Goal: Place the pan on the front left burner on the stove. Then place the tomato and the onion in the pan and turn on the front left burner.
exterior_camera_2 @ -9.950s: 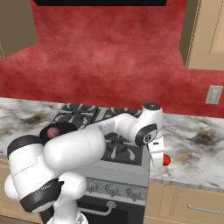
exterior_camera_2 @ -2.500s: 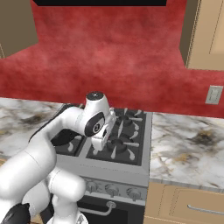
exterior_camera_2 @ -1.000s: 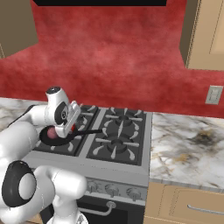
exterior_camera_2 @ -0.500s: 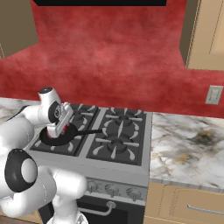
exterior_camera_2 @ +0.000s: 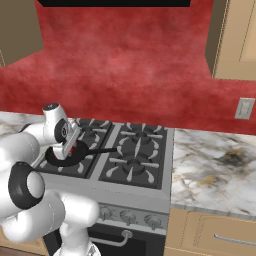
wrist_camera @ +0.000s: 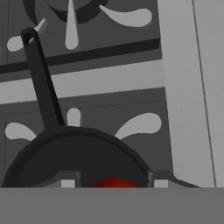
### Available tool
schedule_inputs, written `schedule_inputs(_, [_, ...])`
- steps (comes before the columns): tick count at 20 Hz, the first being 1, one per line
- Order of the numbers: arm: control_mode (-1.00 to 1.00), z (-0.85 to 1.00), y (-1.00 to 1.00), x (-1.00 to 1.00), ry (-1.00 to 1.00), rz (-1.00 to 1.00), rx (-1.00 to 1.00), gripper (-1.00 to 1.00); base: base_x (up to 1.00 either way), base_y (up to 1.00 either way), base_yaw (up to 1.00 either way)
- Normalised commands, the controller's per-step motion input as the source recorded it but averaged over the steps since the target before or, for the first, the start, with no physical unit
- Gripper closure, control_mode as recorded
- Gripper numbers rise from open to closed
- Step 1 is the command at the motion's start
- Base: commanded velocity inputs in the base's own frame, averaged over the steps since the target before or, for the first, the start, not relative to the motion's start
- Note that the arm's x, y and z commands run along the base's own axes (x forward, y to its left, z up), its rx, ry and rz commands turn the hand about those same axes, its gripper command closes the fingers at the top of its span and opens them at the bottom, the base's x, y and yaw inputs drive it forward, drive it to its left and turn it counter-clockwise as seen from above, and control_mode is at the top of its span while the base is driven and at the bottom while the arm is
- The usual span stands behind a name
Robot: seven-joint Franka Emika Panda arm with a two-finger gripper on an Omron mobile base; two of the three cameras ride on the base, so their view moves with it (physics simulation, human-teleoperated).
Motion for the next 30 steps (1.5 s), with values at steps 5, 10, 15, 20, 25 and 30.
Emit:
schedule_inputs(5, [-1.0, -0.14, 0.1, 0.08, 0.0, 0.07, 0.0, 1.0, 0.0, 0.0, 0.0])
schedule_inputs(10, [-1.0, -0.12, 0.07, 0.14, 0.0, 0.06, 0.0, 1.0, 0.0, 0.0, 0.0])
schedule_inputs(15, [-1.0, -0.09, 0.0, 0.13, 0.0, 0.06, 0.0, 1.0, 0.0, 0.0, 0.0])
schedule_inputs(20, [-1.0, -0.12, 0.05, 0.04, 0.02, 0.05, 0.0, 1.0, 0.0, 0.0, 0.0])
schedule_inputs(25, [-1.0, -0.1, 0.16, 0.0, 0.05, 0.02, 0.0, -1.0, 0.0, 0.0, 0.0])
schedule_inputs(30, [-1.0, -0.06, 0.1, 0.0, 0.03, 0.02, 0.0, -1.0, 0.0, 0.0, 0.0])
